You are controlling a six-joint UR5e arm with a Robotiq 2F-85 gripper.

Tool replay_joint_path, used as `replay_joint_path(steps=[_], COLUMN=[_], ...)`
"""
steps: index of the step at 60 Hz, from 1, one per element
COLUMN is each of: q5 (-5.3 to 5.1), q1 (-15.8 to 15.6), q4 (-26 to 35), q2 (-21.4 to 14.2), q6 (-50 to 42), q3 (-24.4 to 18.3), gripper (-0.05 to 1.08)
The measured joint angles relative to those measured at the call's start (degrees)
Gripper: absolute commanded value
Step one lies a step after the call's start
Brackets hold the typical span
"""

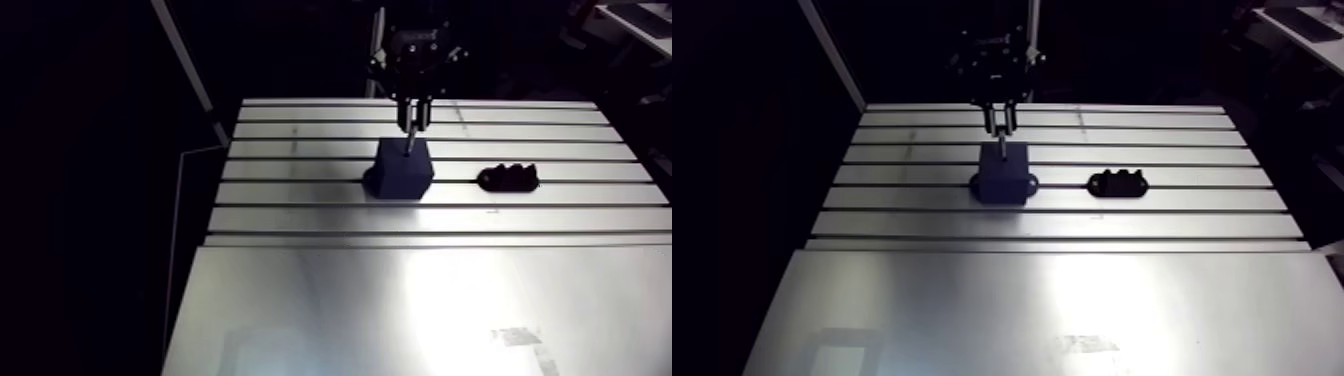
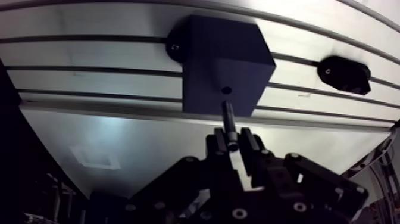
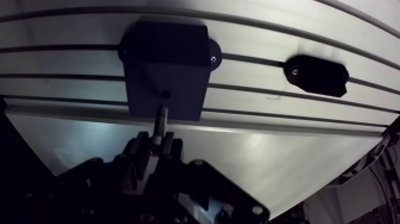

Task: Pick up the M10 bolt and insert it into the hole until fully seated.

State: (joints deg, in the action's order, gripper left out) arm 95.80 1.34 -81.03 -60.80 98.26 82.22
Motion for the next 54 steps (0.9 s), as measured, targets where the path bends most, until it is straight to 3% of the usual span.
replay_joint_path(steps=[54], q5=[0.10], q1=[0.03], q4=[-0.13], q2=[0.38], q6=[0.07], q3=[0.15], gripper=[1.08])
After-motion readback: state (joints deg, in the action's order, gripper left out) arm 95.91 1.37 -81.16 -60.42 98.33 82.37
